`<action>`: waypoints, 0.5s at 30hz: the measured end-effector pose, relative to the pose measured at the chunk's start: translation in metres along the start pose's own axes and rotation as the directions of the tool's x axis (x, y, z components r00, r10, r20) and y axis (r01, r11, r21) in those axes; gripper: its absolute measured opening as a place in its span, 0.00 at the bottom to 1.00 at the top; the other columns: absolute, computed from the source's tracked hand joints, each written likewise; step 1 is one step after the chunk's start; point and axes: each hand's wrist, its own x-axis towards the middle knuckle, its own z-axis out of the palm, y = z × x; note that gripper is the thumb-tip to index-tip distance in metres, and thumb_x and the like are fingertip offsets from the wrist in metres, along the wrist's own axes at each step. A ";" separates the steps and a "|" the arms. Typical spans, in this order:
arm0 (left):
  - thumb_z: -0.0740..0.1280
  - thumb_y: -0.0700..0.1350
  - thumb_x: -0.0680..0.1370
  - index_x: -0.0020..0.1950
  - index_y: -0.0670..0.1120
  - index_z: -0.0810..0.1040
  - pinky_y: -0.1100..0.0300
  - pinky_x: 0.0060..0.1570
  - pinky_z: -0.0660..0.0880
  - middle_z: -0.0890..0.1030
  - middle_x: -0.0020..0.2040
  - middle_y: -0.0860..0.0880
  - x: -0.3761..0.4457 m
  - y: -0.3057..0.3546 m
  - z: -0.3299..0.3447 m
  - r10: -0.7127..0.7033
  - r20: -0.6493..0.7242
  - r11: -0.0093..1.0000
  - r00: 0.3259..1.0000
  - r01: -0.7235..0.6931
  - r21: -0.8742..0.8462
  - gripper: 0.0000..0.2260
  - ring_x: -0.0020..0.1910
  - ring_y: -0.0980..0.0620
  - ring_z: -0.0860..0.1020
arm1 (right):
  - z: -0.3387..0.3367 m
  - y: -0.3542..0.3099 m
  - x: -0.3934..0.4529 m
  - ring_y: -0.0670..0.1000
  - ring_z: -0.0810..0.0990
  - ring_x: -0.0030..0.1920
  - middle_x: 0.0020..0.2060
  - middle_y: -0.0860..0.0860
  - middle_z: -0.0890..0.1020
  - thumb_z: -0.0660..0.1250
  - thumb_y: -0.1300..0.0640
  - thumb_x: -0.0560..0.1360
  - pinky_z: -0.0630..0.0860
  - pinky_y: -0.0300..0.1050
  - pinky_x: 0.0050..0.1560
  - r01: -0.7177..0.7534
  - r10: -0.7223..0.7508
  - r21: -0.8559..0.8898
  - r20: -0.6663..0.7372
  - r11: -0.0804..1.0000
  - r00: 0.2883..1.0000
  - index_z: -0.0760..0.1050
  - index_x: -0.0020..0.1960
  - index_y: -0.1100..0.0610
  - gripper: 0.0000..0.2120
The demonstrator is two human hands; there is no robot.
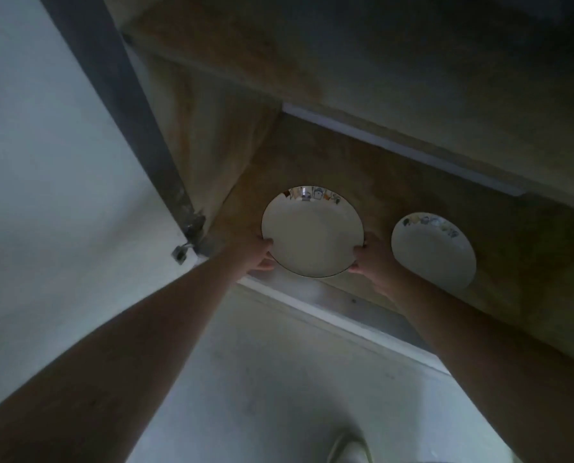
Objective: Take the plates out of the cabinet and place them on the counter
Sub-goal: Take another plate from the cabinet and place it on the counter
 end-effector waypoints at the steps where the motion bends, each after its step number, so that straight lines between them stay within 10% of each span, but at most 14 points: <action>1: 0.61 0.34 0.80 0.72 0.42 0.68 0.49 0.50 0.80 0.77 0.65 0.40 -0.015 0.000 -0.004 0.005 -0.008 1.000 1.000 -0.004 0.010 0.20 0.53 0.44 0.80 | -0.002 -0.004 -0.014 0.63 0.73 0.62 0.65 0.60 0.72 0.54 0.70 0.79 0.75 0.63 0.58 -0.011 0.011 -0.028 0.015 1.000 1.000 0.66 0.69 0.63 0.19; 6: 0.58 0.29 0.78 0.70 0.41 0.70 0.56 0.41 0.81 0.76 0.63 0.42 -0.106 0.009 -0.009 -0.048 -0.002 0.999 0.999 0.048 -0.015 0.21 0.56 0.42 0.79 | -0.019 -0.027 -0.096 0.60 0.75 0.56 0.58 0.56 0.72 0.53 0.68 0.78 0.81 0.56 0.45 -0.029 0.032 -0.243 0.007 0.970 0.999 0.65 0.69 0.60 0.20; 15: 0.61 0.29 0.76 0.69 0.39 0.72 0.59 0.38 0.83 0.76 0.65 0.39 -0.264 0.050 -0.029 -0.093 -0.011 0.993 0.996 0.093 0.067 0.22 0.53 0.42 0.78 | -0.054 -0.077 -0.241 0.61 0.77 0.57 0.61 0.57 0.74 0.56 0.64 0.77 0.80 0.63 0.50 -0.073 0.091 -0.335 0.039 0.939 0.995 0.66 0.67 0.57 0.18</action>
